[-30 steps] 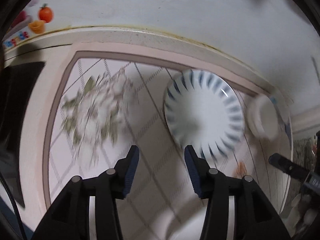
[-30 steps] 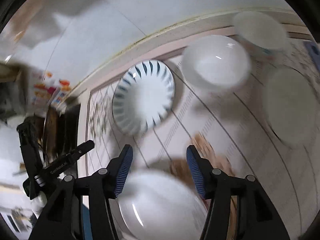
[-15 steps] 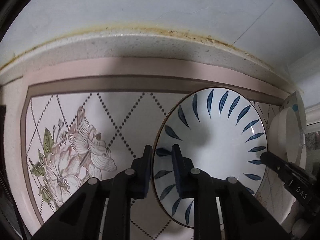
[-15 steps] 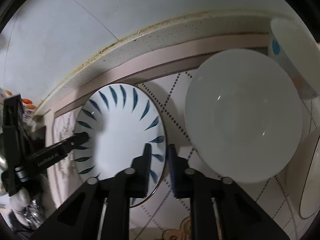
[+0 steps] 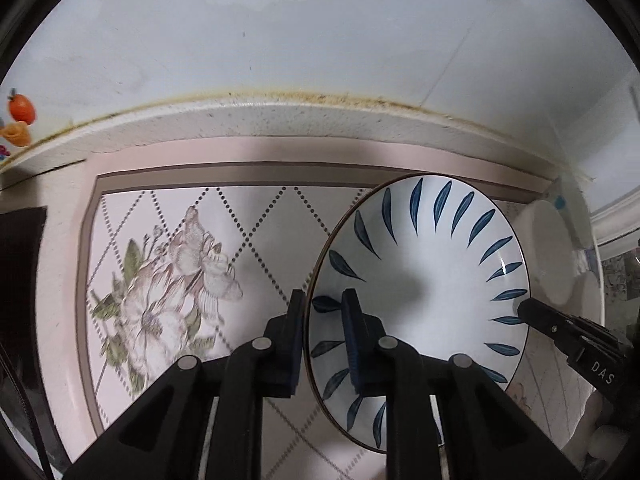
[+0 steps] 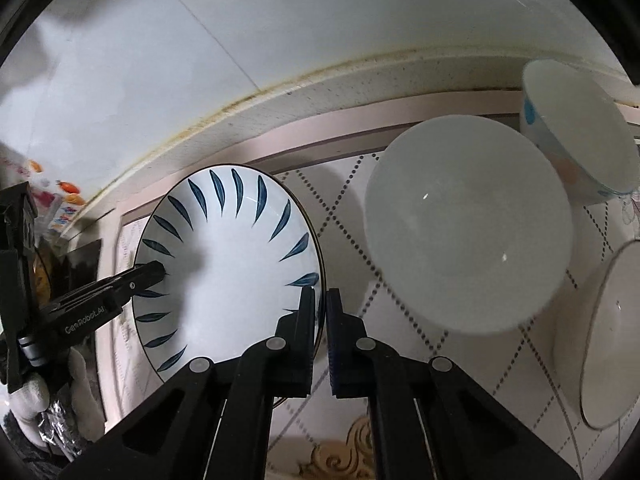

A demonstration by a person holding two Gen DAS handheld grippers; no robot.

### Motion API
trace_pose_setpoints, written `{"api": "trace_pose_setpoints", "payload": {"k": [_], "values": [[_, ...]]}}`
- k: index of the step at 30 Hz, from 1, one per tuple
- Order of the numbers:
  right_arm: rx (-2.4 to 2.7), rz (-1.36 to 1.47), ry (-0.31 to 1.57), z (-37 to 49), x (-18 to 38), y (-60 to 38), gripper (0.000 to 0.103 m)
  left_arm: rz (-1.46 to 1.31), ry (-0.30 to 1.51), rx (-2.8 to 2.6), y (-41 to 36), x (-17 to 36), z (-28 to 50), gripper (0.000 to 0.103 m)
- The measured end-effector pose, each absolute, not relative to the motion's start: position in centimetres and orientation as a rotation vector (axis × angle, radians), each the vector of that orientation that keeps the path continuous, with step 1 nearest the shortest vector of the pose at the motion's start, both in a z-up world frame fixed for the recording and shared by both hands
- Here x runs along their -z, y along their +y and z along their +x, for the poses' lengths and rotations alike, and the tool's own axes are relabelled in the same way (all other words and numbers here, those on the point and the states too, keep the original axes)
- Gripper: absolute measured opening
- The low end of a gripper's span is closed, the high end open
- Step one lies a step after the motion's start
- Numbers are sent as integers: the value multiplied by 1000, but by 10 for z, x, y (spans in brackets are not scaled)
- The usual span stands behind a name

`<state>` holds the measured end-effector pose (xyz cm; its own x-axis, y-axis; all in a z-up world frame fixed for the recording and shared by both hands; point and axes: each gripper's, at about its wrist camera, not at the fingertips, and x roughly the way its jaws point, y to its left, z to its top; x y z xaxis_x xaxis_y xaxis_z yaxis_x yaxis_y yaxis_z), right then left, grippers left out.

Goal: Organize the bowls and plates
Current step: 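Grasp the rim of the blue-leaf plate with both grippers, then carry the blue-leaf plate with both grippers and lower it onto the plate stack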

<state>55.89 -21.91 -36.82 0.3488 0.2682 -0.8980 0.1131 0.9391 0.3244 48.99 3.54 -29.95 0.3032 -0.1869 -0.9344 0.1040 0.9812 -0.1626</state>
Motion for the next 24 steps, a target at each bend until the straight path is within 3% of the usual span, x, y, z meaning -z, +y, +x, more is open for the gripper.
{"api": "trace_pose_setpoints", "payload": {"k": [12, 24], "values": [[-197, 309, 1156, 475, 290, -230, 7, -126, 1179, 201, 28, 236, 396, 16], [-231, 271, 1169, 370, 277, -258, 7, -129, 1205, 208, -3, 255, 323, 16]]}}
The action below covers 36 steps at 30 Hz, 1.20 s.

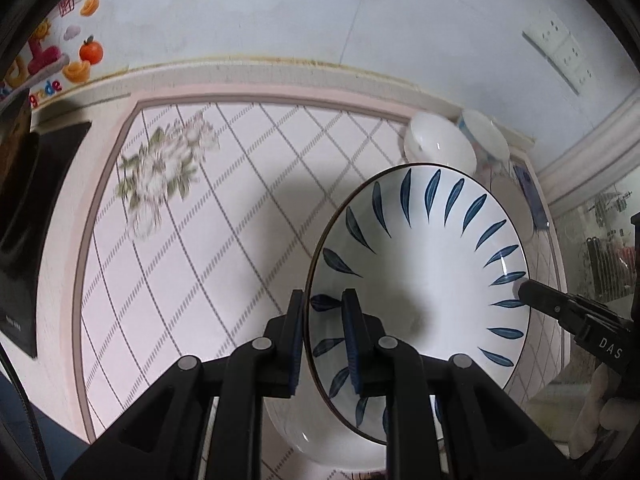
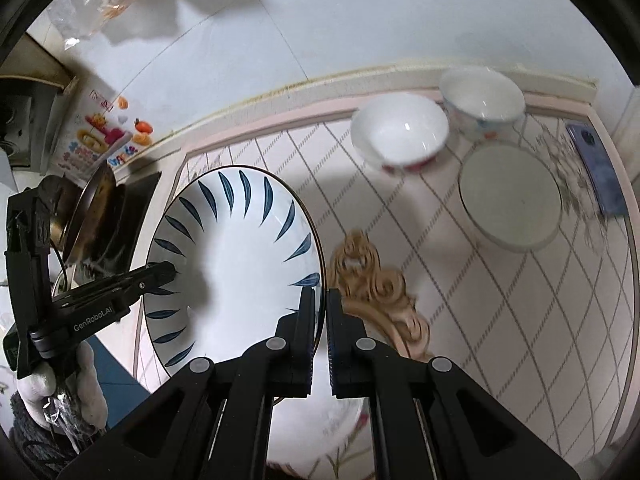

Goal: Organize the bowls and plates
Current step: 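Carry the blue-leaf plate with both grippers and lower it onto the plate stack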

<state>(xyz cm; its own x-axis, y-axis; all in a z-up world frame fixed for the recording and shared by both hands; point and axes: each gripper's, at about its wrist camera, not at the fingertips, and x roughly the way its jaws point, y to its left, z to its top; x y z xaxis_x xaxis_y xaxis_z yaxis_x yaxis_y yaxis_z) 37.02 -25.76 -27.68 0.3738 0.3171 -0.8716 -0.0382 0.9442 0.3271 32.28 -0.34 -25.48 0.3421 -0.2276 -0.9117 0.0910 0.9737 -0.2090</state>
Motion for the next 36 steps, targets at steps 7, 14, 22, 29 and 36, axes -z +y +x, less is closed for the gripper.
{"api": "trace_pose_setpoints", "payload": {"k": [7, 14, 22, 29, 36], "values": [[-249, 270, 1220, 338, 307, -267, 7, -129, 1262, 198, -9, 283, 299, 16], [-252, 275, 1268, 329, 338, -272, 7, -118, 1314, 179, -11, 311, 292, 16], [-255, 267, 1304, 331, 360, -269, 7, -116, 1351, 164, -10, 329, 293, 17], [-261, 261, 1296, 336, 358, -266, 7, -95, 1364, 147, -11, 339, 292, 17], [-248, 253, 1310, 339, 360, -261, 7, -88, 1349, 148, -9, 338, 294, 16]]}}
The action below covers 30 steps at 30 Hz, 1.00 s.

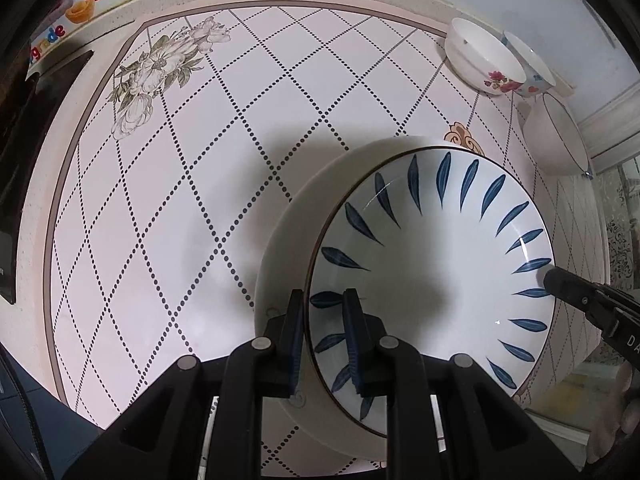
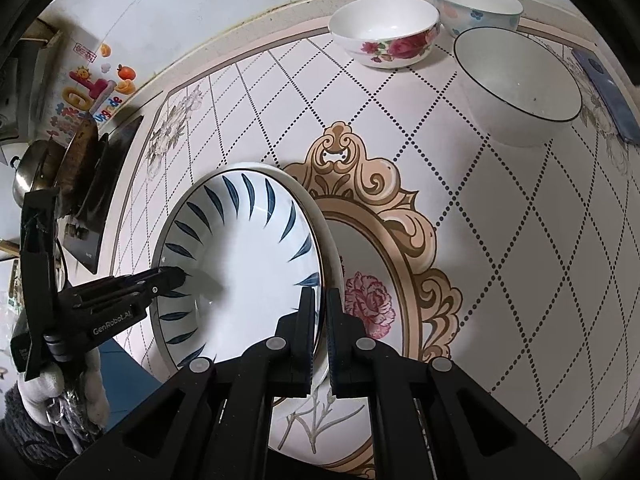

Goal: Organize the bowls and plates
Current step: 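Carry the blue-leaf plate with both grippers and lower it onto the plate stack, then open both grippers and lift them away from the plate stack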

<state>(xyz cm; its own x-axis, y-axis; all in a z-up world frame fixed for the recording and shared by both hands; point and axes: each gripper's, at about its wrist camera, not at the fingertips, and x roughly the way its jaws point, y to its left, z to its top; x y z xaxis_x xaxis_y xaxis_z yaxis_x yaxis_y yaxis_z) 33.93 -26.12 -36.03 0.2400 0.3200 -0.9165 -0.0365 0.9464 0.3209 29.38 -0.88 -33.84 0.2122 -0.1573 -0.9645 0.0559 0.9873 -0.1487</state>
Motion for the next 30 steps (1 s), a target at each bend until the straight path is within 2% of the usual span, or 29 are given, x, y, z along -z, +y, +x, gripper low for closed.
{"api": "trace_pose_setpoints", "payload": {"k": [8, 16, 24, 30], "values": [[-203, 283, 1350, 343, 362, -260, 9, -101, 1379, 154, -2, 335, 293, 17], [-149, 252, 1375, 334, 355, -251, 9, -67, 1342, 182, 6, 299, 271, 17], [-141, 206, 1332, 292, 286, -234, 10, -59, 1282, 252, 4, 232, 233, 17], [-148, 195, 1261, 243, 222, -222, 19, -80, 1252, 302, 10, 189, 205, 17]]}}
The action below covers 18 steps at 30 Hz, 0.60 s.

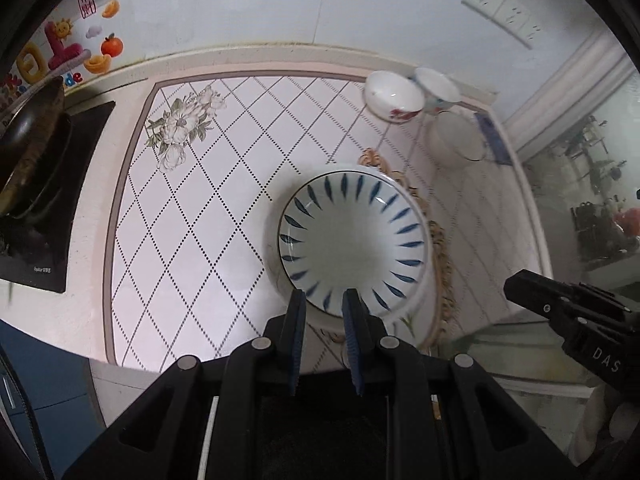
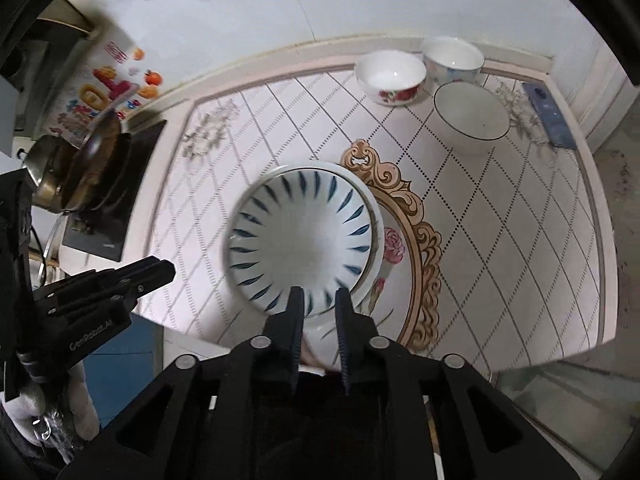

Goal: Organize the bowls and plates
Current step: 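Open both grippers and lift them away from the plate stack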

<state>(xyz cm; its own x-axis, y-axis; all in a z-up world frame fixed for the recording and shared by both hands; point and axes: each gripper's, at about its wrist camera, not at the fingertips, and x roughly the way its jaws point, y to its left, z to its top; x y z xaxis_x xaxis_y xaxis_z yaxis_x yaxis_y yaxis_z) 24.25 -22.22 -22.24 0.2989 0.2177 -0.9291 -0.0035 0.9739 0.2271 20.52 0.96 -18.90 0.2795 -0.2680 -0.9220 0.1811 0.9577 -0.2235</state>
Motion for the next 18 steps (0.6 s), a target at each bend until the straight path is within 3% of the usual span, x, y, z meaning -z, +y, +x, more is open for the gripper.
{"api": "trace_pose_setpoints", "payload": {"k": [13, 14, 16, 18], "values": [[-210, 232, 1213, 193, 169, -218, 21, -99, 1202, 310, 3, 148, 177, 17], [-218, 234, 1220, 195, 171, -219, 25, -100, 1193, 305, 1, 147, 179, 21], [-240, 241, 1236, 203, 176, -222, 48, -107, 1182, 297, -7, 147, 190, 30], [-259, 253, 1242, 216, 182, -230, 55, -129, 1175, 284, -15, 149, 207, 32]]}}
